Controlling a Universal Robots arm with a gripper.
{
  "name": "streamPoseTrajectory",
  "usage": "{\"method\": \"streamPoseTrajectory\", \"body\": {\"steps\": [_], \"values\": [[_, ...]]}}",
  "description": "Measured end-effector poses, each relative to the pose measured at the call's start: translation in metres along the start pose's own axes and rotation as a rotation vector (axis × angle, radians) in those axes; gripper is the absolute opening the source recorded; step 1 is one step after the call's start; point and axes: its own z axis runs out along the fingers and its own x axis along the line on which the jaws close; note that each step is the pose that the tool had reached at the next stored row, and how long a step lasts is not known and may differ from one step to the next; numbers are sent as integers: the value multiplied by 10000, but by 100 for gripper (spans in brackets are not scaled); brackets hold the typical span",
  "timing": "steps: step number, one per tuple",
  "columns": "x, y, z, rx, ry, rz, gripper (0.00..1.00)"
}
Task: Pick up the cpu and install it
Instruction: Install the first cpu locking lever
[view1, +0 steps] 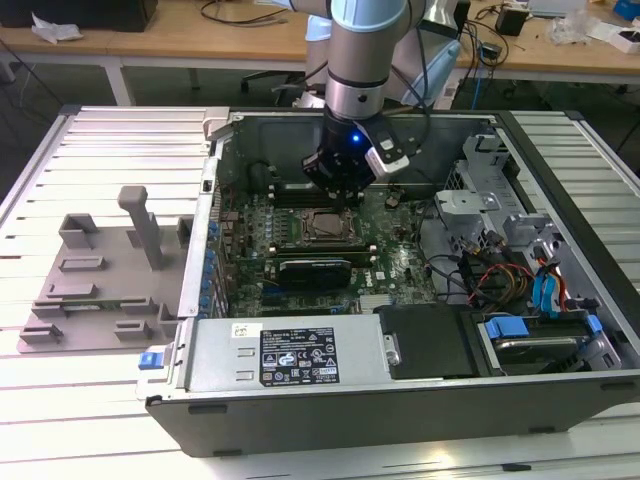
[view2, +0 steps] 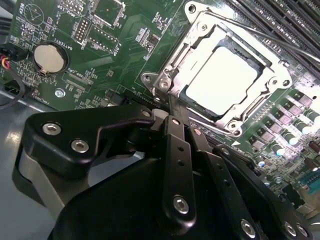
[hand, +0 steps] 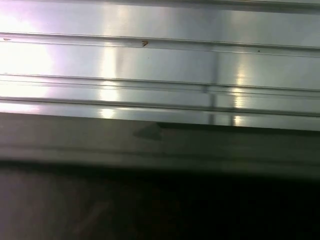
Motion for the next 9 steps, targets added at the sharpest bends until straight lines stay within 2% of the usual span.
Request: {"method": "streamPoseTrajectory", "body": {"steps": [7, 9], "values": [[0, -3, 24, 59, 10, 1, 11], [0, -2, 28, -27, 0, 0, 11]]}}
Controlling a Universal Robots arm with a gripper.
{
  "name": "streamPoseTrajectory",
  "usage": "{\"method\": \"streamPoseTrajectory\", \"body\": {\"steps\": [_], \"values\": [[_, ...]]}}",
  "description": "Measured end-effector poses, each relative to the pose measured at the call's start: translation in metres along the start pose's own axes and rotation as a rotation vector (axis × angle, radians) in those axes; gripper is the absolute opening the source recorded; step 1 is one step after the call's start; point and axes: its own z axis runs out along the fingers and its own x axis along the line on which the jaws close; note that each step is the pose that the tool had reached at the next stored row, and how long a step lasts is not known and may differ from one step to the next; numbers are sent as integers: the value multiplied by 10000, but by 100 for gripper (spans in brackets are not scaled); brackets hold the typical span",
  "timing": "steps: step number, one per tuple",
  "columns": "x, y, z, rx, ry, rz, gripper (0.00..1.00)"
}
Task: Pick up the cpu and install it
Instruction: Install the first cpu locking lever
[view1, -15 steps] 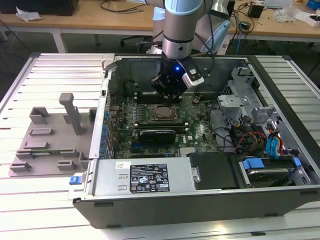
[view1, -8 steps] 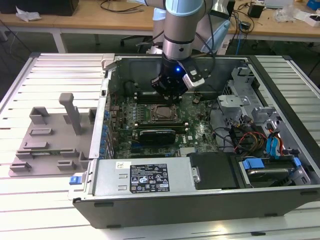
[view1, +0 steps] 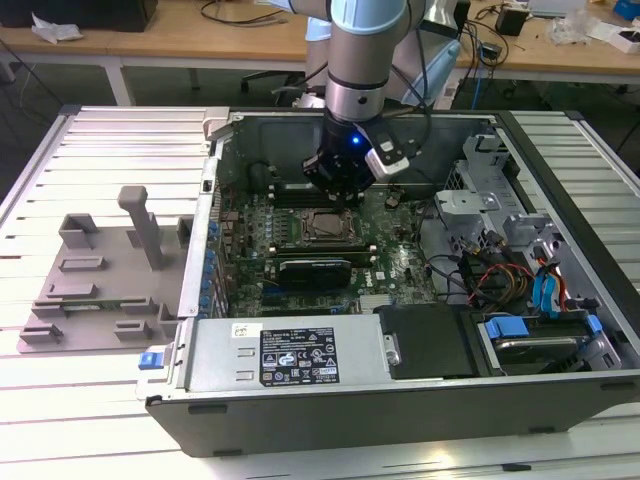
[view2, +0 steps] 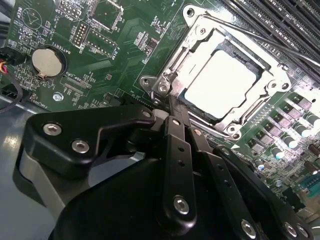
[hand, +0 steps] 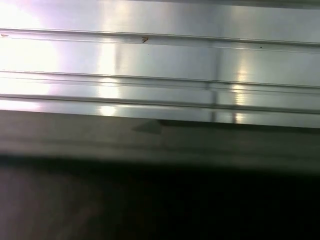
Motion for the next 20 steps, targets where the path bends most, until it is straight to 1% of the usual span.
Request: {"method": "streamPoseTrajectory", "body": {"steps": [2, 3, 5, 6, 7, 8, 9, 11, 12, 16, 18, 19, 20], "values": [[-1, 2, 3, -145, -12, -2, 11], [-1, 1, 1, -258, -14, -4, 11], [0, 1, -20, -270, -18, -3, 11], [0, 0, -49, -246, -19, -3, 11], [1, -1, -88, -89, -16, -1, 11], [1, -6, -100, 92, -6, 1, 11], [2, -29, -104, 199, -1, 0, 11], [6, -78, -104, 242, 2, 3, 11], [8, -118, -104, 257, 2, 4, 11], [14, -242, -101, 293, 3, 3, 11], [15, -266, -102, 298, 3, 3, 11], [16, -266, -107, 301, 4, 4, 11], [16, -266, -126, 304, 4, 4, 11]]}}
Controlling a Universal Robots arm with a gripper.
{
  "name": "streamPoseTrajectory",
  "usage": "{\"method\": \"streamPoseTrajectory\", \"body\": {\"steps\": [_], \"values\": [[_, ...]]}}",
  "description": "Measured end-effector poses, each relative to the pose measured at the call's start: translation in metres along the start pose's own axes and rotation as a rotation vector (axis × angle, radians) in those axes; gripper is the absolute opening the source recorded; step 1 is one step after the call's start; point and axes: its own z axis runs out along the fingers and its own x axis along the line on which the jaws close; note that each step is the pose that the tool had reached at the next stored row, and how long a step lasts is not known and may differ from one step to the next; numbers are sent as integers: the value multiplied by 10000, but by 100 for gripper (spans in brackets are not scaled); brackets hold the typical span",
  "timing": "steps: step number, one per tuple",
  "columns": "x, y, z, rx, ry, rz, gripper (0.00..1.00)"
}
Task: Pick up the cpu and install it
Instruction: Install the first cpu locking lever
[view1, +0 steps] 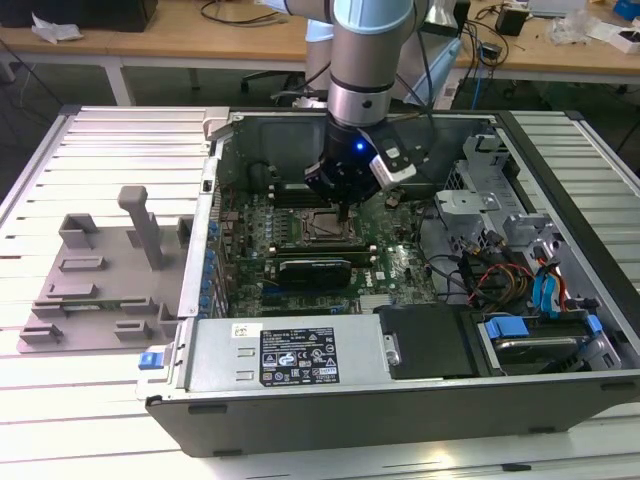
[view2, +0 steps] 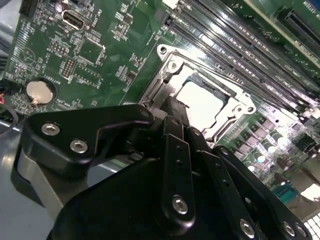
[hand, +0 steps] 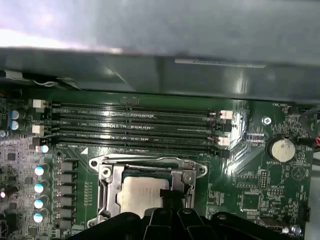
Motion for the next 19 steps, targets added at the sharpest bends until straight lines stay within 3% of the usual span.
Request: {"method": "streamPoseTrajectory", "body": {"steps": [4, 7, 19], "values": [[2, -6, -134, 79, 3, 1, 11], [4, -13, -273, 167, 8, 2, 11], [7, -23, -493, 290, 15, 3, 11]]}}
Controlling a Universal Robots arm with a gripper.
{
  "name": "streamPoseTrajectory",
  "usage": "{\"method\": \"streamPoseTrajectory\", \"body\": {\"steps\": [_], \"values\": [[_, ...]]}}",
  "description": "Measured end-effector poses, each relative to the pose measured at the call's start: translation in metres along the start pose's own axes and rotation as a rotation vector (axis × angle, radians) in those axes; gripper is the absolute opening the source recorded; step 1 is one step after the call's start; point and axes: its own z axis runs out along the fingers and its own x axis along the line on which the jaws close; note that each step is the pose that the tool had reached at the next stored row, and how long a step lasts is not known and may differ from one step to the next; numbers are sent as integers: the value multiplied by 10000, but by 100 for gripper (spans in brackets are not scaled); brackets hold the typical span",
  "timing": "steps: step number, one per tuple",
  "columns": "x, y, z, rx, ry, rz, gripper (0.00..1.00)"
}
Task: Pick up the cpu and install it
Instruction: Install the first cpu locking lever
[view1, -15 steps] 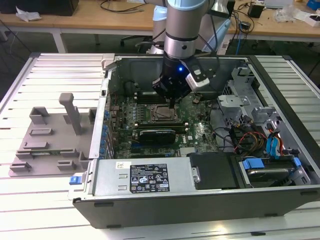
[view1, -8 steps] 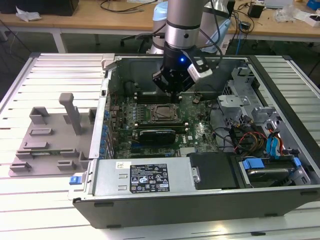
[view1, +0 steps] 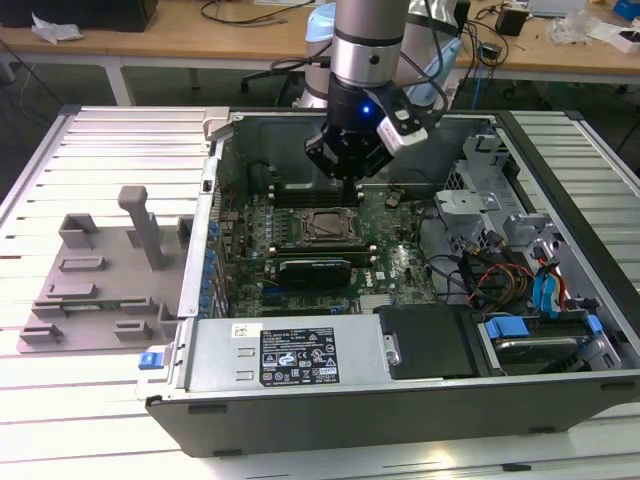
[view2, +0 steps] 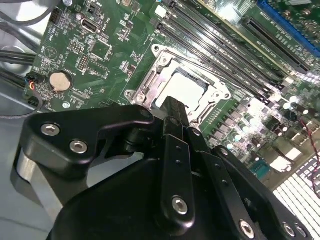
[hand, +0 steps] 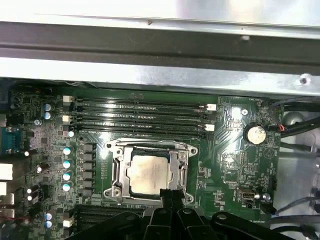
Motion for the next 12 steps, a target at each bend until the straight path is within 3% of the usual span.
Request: {"method": "streamPoseTrajectory", "body": {"steps": [5, 12], "values": [[1, -6, -75, 36, 1, 0, 11], [4, -19, -248, 67, 3, 1, 11]]}}
